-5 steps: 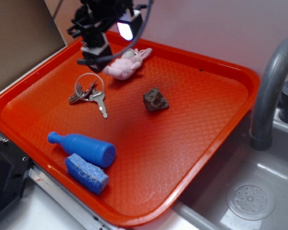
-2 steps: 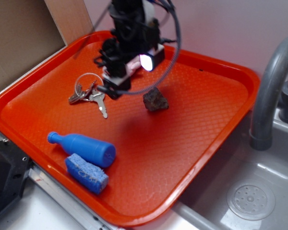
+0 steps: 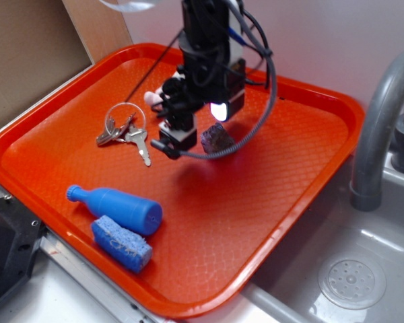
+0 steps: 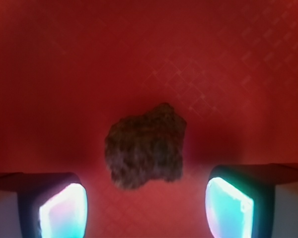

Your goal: Grab the rock.

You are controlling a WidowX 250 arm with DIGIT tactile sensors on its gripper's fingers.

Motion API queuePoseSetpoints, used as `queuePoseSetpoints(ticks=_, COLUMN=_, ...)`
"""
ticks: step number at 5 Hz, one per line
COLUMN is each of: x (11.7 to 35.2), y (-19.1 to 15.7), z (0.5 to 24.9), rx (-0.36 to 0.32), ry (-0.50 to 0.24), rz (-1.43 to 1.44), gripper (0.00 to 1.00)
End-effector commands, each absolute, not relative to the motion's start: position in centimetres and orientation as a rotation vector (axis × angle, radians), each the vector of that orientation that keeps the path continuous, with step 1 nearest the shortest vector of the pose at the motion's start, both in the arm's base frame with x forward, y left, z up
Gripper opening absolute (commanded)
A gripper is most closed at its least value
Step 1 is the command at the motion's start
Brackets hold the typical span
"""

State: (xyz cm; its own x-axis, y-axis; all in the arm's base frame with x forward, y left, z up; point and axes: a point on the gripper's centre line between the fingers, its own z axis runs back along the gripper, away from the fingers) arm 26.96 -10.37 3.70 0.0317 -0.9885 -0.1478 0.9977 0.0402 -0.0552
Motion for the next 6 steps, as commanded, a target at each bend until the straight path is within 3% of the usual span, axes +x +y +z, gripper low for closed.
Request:
queuePoseSetpoints(ticks=1, x=26.1, y=-13.1, z=2.9, rx=0.137, ry=0.132, rz=-1.575, gripper=0.06)
queuePoseSetpoints(ticks=3, x=26.1, y=-12.3, z=3.5, rx=0.158, ry=0.079, rz=-1.451, gripper=0.0)
queuePoseSetpoints(ticks=4, x=26.0, y=-8.9, z=7.6, rx=0.239, ry=0.082, rz=-1.192, gripper=0.0)
queuePoseSetpoints(ticks=6, x=25.0, y=-2.2, z=15.3, rx=0.151, ry=0.068, rz=-0.693, gripper=0.0)
